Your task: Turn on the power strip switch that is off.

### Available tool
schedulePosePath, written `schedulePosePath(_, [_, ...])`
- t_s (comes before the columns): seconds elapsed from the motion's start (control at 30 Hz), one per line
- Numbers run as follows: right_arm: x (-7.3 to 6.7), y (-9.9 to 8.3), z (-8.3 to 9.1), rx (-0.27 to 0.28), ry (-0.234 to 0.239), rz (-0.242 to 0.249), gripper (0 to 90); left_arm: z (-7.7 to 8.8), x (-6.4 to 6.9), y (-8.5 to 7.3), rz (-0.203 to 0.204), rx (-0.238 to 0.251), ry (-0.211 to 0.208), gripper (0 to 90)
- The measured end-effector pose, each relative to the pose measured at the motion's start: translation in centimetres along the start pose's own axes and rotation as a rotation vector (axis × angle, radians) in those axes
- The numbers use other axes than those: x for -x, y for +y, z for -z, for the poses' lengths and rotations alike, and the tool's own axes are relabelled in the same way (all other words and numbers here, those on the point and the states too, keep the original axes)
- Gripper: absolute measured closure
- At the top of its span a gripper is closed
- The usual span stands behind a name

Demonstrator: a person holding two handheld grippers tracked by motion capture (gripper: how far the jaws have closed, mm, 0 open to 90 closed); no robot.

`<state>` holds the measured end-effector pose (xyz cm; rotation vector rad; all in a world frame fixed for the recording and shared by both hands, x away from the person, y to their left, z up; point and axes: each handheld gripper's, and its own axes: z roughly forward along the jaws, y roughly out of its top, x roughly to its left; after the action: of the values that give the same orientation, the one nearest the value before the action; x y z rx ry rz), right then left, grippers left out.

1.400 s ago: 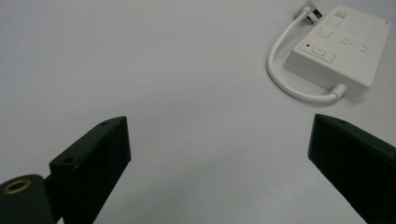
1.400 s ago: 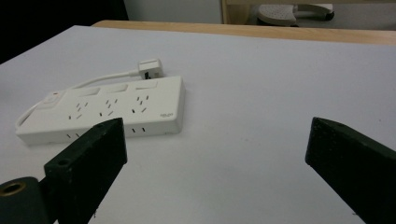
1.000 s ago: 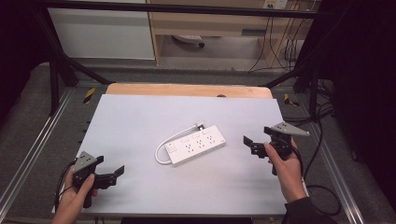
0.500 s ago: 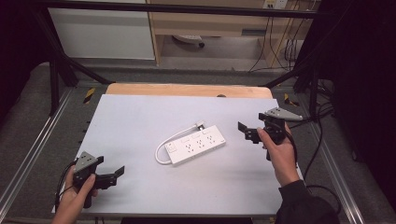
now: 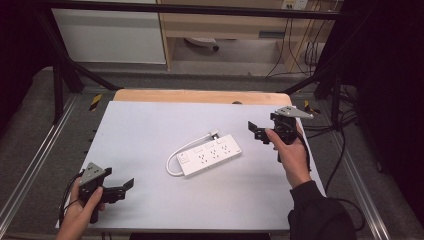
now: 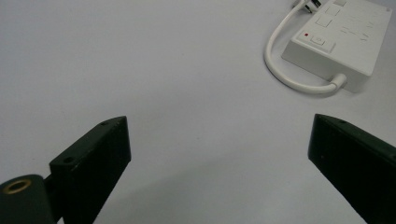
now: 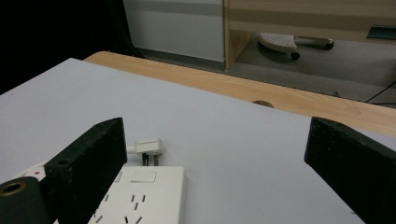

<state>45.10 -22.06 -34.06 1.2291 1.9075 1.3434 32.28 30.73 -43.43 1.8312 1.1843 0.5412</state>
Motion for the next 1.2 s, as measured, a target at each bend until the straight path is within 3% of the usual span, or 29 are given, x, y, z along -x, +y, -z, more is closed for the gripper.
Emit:
schedulePosePath(0.27, [-0.3,0.4,-1.7,-0.008,-0.009,-0.017,6.0,0.0,0.0,0.0,-0.004,-0.003,-0.002,5.6])
schedulePosePath(0.7, [-0.1,0.3,-3.5,0.027,-0.025,-0.080,11.9,0.0,0.0,0.0,0.000,-0.002,-0.008,5.6])
schedulePosePath(1.2, [-0.7,-0.1,-5.4,0.021,-0.035,-0.067,25.0,0.0,0.0,0.0,-0.002,-0.005,-0.007,5.7])
